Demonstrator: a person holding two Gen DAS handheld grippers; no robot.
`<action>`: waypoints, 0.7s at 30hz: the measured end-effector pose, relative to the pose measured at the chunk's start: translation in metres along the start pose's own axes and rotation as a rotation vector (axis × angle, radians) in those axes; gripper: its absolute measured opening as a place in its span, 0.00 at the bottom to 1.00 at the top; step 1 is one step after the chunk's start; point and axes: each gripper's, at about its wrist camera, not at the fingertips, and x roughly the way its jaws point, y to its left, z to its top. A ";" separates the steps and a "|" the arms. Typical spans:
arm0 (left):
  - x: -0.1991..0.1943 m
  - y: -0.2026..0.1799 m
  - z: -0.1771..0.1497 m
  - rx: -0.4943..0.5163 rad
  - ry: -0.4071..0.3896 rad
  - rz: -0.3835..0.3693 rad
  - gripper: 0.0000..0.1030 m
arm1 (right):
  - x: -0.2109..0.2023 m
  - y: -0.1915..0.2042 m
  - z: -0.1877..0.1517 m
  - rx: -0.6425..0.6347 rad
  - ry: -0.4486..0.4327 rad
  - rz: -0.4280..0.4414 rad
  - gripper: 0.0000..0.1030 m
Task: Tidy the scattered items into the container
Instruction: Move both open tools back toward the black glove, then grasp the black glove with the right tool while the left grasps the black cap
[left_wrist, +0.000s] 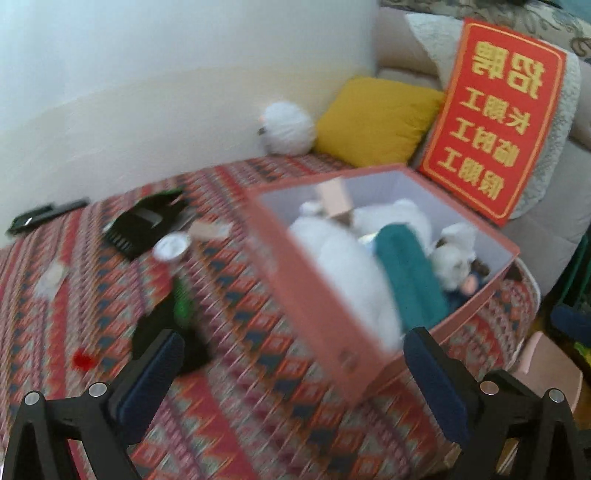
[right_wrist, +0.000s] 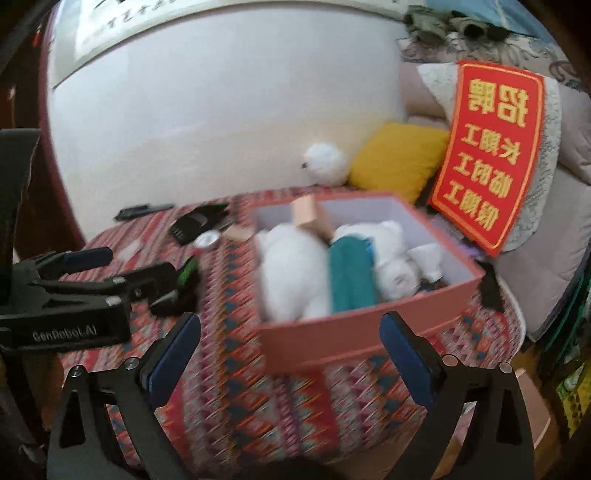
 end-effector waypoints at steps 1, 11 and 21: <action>-0.003 0.008 -0.006 -0.009 0.003 0.009 0.96 | 0.004 0.011 -0.006 -0.012 0.018 0.017 0.97; -0.002 0.173 -0.060 -0.229 0.056 0.224 0.96 | 0.074 0.122 -0.026 -0.164 0.140 0.151 0.97; 0.088 0.260 0.010 -0.261 0.071 0.180 0.96 | 0.199 0.182 0.000 -0.208 0.221 0.165 0.97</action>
